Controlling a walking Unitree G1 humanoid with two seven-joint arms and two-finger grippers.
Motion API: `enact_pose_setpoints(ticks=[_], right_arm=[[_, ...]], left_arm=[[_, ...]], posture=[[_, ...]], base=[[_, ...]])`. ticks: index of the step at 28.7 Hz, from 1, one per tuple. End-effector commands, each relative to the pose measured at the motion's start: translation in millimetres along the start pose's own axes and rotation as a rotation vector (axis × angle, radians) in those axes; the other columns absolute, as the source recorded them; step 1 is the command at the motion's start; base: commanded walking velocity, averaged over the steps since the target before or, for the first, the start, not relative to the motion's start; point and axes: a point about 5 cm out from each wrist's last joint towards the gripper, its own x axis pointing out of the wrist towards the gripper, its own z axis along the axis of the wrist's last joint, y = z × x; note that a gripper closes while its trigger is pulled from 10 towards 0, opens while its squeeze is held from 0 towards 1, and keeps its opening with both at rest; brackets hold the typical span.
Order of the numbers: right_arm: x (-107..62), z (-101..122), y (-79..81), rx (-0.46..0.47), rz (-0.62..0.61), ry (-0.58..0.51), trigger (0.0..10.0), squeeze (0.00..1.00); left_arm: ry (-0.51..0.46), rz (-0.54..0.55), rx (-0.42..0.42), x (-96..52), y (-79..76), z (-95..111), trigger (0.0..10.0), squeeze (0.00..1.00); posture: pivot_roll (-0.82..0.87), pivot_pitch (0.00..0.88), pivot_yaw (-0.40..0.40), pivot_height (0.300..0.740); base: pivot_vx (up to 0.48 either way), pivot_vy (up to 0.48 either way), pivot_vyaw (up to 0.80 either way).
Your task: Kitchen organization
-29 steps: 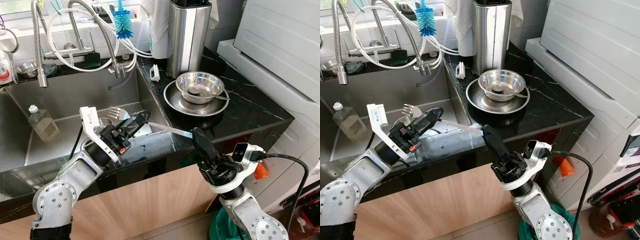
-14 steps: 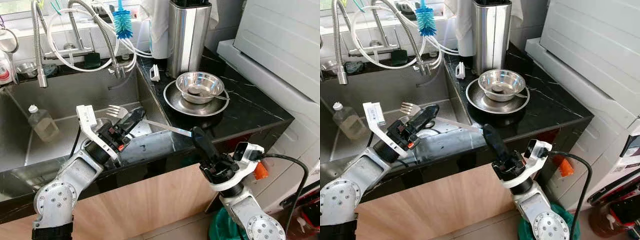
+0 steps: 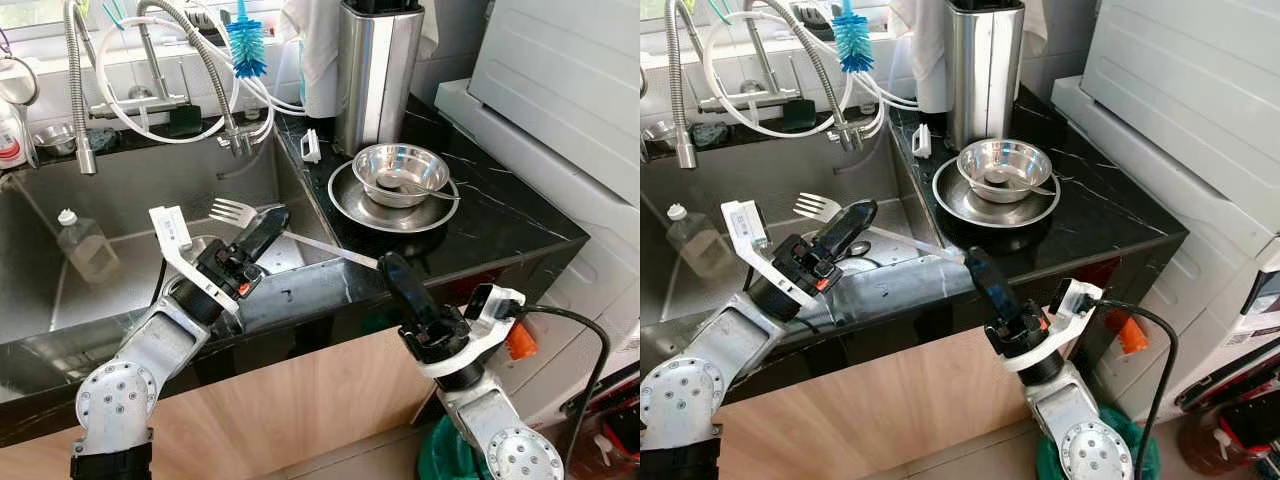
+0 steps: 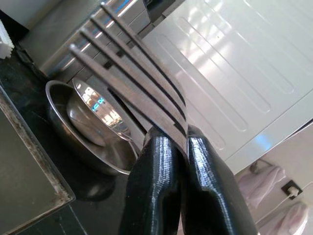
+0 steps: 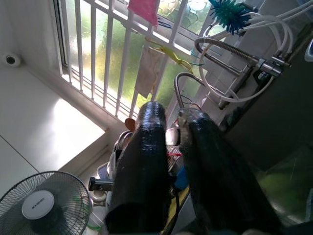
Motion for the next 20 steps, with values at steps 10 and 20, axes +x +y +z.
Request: enact_pose_setpoints(ticks=[10,20], right_arm=[[2.6,2,-0.3,-0.038,-0.011,-0.017,10.0,0.00],[-7.2,5,1.2,-0.147,-0.085,0.013,10.0,0.00]], left_arm=[[-0.127,0.090,-0.028,-2.8,11.9,23,0.0,0.00],[-0.316,0.375,0.211,1.5,28.3,61,0.0,0.00]], posture=[[0.05,0.047,0.018,0.740],[0.05,0.047,0.016,0.740]], base=[[0.000,0.000,0.00],[0.000,0.000,0.00]])
